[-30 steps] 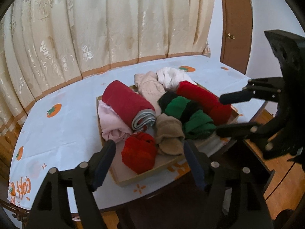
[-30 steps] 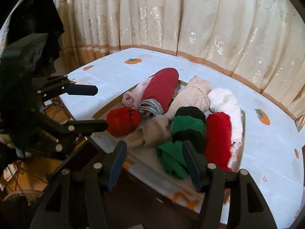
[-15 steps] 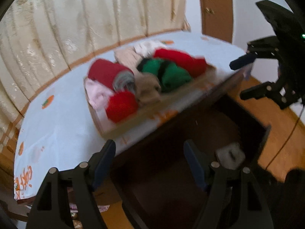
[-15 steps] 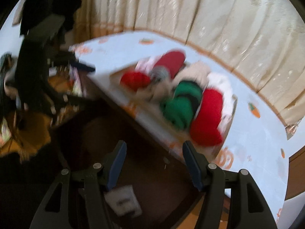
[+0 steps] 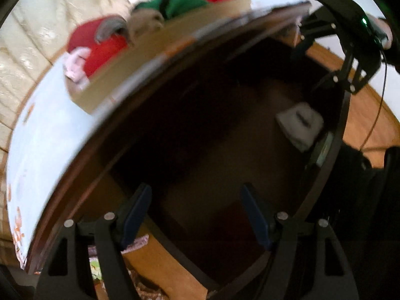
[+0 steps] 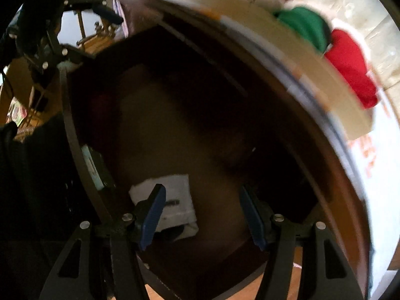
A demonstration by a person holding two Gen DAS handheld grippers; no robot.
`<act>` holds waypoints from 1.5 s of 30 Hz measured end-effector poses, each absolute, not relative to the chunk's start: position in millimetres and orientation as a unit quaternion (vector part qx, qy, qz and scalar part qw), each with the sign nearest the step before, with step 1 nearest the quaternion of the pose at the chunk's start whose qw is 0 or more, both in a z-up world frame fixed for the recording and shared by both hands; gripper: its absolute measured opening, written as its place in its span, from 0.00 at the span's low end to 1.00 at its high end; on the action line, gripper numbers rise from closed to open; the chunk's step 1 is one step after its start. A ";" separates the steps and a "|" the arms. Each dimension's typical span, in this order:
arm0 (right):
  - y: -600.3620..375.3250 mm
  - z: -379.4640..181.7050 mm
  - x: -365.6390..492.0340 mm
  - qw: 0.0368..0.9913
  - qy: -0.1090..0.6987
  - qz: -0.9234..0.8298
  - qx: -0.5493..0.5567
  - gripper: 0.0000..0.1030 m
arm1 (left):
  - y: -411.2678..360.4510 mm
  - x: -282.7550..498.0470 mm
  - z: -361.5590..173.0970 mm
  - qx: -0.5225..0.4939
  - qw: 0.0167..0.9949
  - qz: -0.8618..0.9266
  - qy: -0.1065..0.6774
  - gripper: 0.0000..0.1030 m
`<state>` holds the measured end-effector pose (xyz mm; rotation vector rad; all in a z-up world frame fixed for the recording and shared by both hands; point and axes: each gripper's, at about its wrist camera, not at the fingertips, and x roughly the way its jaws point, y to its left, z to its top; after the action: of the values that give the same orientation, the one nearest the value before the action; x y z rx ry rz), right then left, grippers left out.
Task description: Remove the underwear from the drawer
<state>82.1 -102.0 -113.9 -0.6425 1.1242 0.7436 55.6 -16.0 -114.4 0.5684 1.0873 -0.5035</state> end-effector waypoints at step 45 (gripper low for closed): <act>-92.1 -219.0 113.8 0.595 0.635 0.418 -0.260 0.31 | -61.7 73.5 -184.0 0.264 0.630 -0.336 0.649 0.62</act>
<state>113.8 -92.1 -219.0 -0.6038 1.4757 0.9706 73.5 -61.7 -184.0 0.6049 1.4855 -0.7703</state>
